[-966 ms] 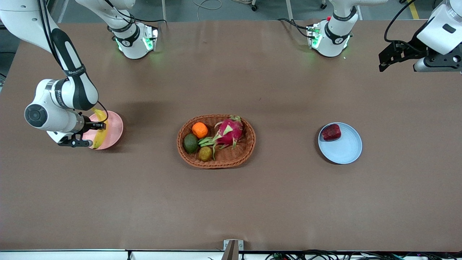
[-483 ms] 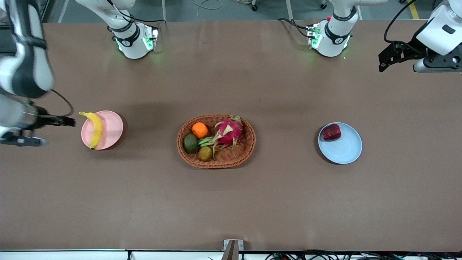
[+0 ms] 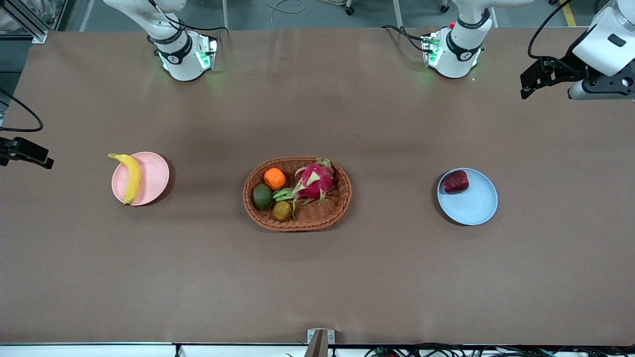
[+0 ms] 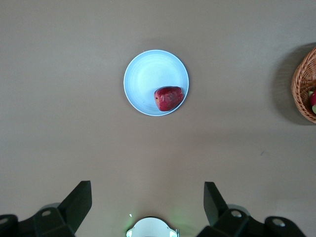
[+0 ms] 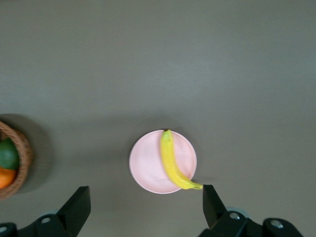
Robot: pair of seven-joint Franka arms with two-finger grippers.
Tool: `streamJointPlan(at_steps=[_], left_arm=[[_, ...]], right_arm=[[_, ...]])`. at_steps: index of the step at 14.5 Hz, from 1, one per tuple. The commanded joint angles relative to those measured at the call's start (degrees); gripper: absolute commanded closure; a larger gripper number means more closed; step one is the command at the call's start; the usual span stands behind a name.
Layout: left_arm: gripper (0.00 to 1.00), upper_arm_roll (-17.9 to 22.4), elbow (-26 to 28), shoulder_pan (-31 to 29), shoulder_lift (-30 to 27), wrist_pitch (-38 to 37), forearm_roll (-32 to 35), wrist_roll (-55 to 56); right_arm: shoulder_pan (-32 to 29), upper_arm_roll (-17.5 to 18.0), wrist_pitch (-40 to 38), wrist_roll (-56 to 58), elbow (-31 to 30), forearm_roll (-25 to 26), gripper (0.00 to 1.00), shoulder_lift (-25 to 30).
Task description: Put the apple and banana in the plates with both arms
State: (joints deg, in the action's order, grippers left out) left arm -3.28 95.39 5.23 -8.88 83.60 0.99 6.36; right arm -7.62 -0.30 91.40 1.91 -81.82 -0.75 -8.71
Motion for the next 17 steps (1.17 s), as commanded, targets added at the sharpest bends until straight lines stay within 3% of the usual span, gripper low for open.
streamJointPlan(at_steps=[1, 6, 9, 13, 17], left_arm=[[0.00, 0.1, 0.3, 0.0, -0.7, 0.4, -0.1, -0.6], [0.00, 0.1, 0.1, 0.0, -0.7, 0.4, -0.1, -0.6], [0.00, 0.2, -0.2, 0.0, -0.6, 0.3, -0.1, -0.7], [0.00, 0.2, -1.0, -0.1, -0.4, 0.1, 0.0, -0.5], [0.00, 0.2, -1.3, 0.0, -0.3, 0.0, 0.0, -0.4]], right_arm=[[-1.5, 0.1, -1.0, -0.4, 1.1, -2.2, 0.00, 1.1], [5.6, -6.0, -0.3, 0.0, 1.0, -1.2, 0.00, 2.2], [5.8, -5.9, -0.2, 0.1, -2.2, -0.1, 0.00, 4.7], [5.9, -5.7, 5.8, -0.2, -15.8, 0.3, 0.00, 13.7], [5.9, -5.7, 5.5, -0.2, -17.8, 0.3, 0.00, 15.5]])
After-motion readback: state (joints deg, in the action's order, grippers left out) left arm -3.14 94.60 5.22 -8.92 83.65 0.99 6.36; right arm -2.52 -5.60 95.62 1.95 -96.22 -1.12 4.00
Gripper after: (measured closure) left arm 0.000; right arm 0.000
